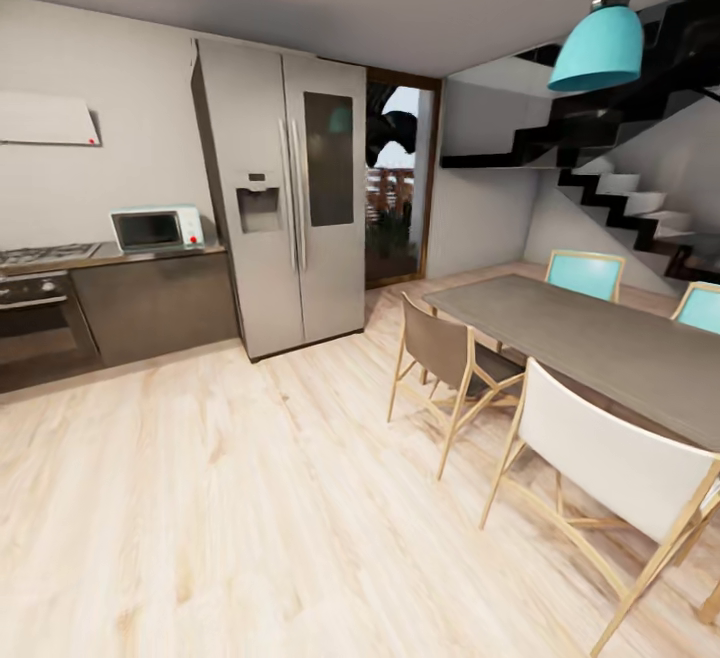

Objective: In the kitchen, take the popcorn bag from the countertop, put it into the microwave, and heat it until the popcorn is cooked so the cooked popcorn ends up inside the bag.

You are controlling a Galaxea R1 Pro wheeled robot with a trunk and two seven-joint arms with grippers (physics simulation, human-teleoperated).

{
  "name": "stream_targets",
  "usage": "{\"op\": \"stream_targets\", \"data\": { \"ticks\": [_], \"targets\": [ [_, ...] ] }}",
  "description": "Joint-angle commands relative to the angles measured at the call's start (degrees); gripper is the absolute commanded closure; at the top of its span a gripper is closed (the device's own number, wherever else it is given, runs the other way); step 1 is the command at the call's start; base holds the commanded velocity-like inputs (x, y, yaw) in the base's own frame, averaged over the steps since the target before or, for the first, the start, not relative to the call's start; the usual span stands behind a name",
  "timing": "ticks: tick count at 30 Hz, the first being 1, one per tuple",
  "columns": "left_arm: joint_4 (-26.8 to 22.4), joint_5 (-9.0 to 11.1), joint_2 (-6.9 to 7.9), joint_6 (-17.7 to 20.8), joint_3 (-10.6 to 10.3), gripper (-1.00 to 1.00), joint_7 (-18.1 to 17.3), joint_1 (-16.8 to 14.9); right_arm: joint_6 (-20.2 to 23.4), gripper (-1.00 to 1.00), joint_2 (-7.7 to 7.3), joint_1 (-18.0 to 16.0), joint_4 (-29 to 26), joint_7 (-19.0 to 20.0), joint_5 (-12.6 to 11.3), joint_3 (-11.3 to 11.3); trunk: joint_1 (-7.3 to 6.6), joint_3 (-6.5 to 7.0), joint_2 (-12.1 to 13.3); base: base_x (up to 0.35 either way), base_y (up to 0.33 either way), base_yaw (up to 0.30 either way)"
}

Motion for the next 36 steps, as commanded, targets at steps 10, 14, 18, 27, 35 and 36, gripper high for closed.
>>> {"op": "stream_targets", "data": {
  "ticks": [10, 14, 18, 27, 35, 36],
  "targets": [
    [0.0, 0.4, -0.01, -0.1, 0.0, -1.00, 0.0, 0.0, -0.2, -1.00, -0.02, 0.0, 0.0, 0.0, 0.0, 0.0, 0.00, -0.04, 0.0, 0.000, 0.000, 0.285],
    [-0.1, 0.4, -0.01, -0.1, 0.0, -1.00, 0.0, 0.0, -0.2, -1.00, -0.02, 0.0, 0.0, 0.0, 0.0, 0.0, 0.00, -0.04, 0.0, 0.000, 0.000, 0.285],
    [-0.1, 0.4, -0.01, -0.1, 0.0, -1.00, 0.0, 0.0, -0.2, -1.00, -0.01, 0.0, 0.0, 0.0, 0.0, 0.0, 0.00, -0.04, 0.0, 0.000, 0.000, 0.285],
    [0.0, 0.4, -0.01, -0.1, 0.0, -1.00, 0.0, 0.0, -0.2, -1.00, -0.03, 0.0, 0.0, 0.0, 0.0, -0.1, 0.00, -0.04, 0.0, 0.000, 0.000, 0.285],
    [-0.1, 0.4, -0.01, -0.1, 0.0, -1.00, 0.0, 0.0, -0.2, -1.00, -0.02, 0.0, 0.0, -0.1, 0.0, -0.1, 0.00, -0.04, 0.0, 0.000, 0.000, 0.285],
    [-0.1, 0.4, -0.01, -0.1, 0.0, -1.00, 0.0, 0.0, -0.2, -1.00, -0.03, 0.0, 0.0, 0.0, 0.0, -0.1, 0.00, -0.04, 0.0, 0.000, 0.000, 0.285]
  ]
}}
